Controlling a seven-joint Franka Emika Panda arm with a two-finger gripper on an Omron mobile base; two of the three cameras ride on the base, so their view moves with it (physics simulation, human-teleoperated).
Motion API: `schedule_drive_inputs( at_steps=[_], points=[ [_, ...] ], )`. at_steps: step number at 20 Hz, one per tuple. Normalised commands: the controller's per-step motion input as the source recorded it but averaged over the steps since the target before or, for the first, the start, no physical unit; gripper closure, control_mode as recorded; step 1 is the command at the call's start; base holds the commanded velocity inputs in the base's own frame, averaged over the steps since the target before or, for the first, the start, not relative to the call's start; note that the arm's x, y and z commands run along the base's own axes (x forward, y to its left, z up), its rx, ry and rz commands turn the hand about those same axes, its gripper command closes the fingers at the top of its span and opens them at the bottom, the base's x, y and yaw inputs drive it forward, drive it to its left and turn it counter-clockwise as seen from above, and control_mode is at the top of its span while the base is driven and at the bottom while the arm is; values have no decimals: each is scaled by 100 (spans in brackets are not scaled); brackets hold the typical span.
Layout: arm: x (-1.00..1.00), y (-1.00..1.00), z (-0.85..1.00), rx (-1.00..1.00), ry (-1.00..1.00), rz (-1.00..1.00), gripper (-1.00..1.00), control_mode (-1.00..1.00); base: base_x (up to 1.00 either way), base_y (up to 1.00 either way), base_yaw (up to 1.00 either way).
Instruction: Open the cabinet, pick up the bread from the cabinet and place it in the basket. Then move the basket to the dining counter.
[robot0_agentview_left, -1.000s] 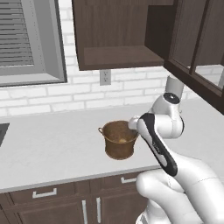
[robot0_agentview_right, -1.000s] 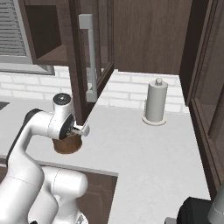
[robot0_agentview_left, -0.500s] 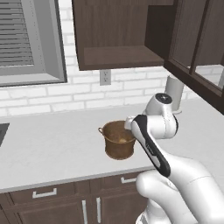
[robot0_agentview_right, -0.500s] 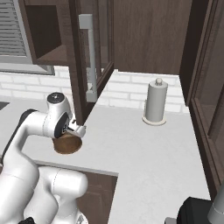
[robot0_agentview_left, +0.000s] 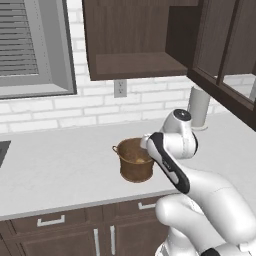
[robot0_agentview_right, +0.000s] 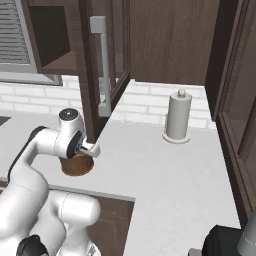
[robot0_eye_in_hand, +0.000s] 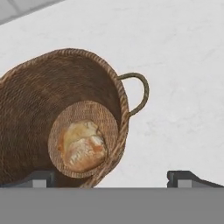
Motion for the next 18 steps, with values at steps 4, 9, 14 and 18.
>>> schedule_drive_inputs(
  at_steps=[4, 9, 14, 18],
  points=[
    [24, 0, -9, 0, 4, 0, -100, -100, 0, 0, 0],
    [19, 0, -11, 0, 5, 0, -100, -100, 0, 0, 0],
    [10, 0, -19, 0, 5, 0, -100, -100, 0, 0, 0],
    [0, 0, -22, 0, 2, 0, -100, -100, 0, 0, 0]
  ],
)
